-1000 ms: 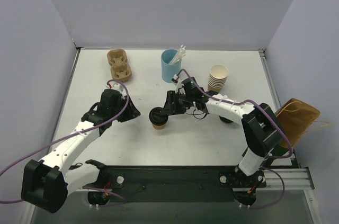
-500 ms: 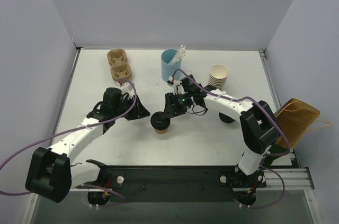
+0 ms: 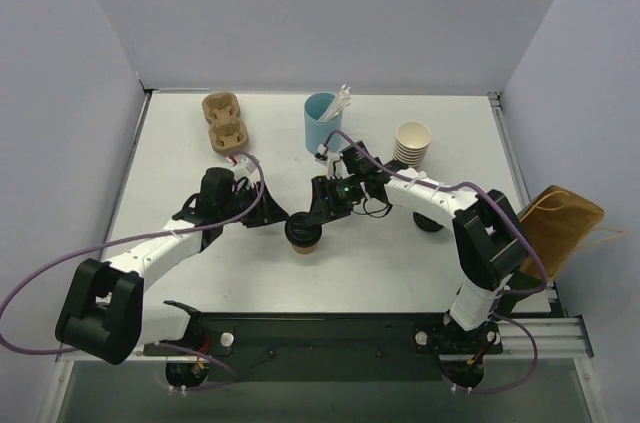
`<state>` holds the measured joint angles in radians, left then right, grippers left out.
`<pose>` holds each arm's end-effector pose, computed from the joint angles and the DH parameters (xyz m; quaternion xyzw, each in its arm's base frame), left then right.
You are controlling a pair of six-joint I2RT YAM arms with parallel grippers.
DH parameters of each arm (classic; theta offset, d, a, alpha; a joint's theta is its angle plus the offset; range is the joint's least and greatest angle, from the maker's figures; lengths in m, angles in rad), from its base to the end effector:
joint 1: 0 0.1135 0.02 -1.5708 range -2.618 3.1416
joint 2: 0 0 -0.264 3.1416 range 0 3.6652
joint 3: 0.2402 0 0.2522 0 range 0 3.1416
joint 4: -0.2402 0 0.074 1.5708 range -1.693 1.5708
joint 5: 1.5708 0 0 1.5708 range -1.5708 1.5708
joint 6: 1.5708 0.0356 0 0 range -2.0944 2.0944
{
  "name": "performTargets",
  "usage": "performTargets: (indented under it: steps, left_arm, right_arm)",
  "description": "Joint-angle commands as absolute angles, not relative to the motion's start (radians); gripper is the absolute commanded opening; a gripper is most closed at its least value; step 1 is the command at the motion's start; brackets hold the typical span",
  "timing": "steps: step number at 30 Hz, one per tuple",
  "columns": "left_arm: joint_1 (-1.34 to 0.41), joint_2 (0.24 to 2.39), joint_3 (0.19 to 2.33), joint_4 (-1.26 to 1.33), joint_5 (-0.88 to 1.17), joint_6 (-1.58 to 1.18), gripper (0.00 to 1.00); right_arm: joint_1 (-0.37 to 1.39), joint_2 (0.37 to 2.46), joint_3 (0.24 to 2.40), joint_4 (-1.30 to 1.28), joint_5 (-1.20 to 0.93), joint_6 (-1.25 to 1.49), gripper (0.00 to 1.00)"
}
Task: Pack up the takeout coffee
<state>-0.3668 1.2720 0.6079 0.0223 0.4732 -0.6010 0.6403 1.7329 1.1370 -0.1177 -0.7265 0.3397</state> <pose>0.2339 -0.1073 0.1988 0.0027 0.8755 -0.3881 0.2880 0.2867 0.2431 0.2204 -0.2733 0.8185 0.4680 0.1907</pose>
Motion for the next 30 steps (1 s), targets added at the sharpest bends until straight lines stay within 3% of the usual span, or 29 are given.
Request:
performTargets:
  steps: [1, 22, 30]
  left_arm:
    - [-0.380, 1.275, 0.588, 0.060, 0.440, -0.601, 0.45]
    - [-0.388, 1.238, 0.537, 0.066, 0.460, -0.641, 0.43]
    - [-0.414, 1.264, 0.542, -0.133, 0.240, -0.658, 0.39]
  right_arm:
    - [0.637, 1.756, 1.144, -0.175, -0.707, 0.318, 0.40]
    - [0.614, 1.749, 1.121, -0.146, -0.712, 0.334, 0.40]
    - [0.583, 1.753, 1.036, -0.072, -0.692, 0.351, 0.39]
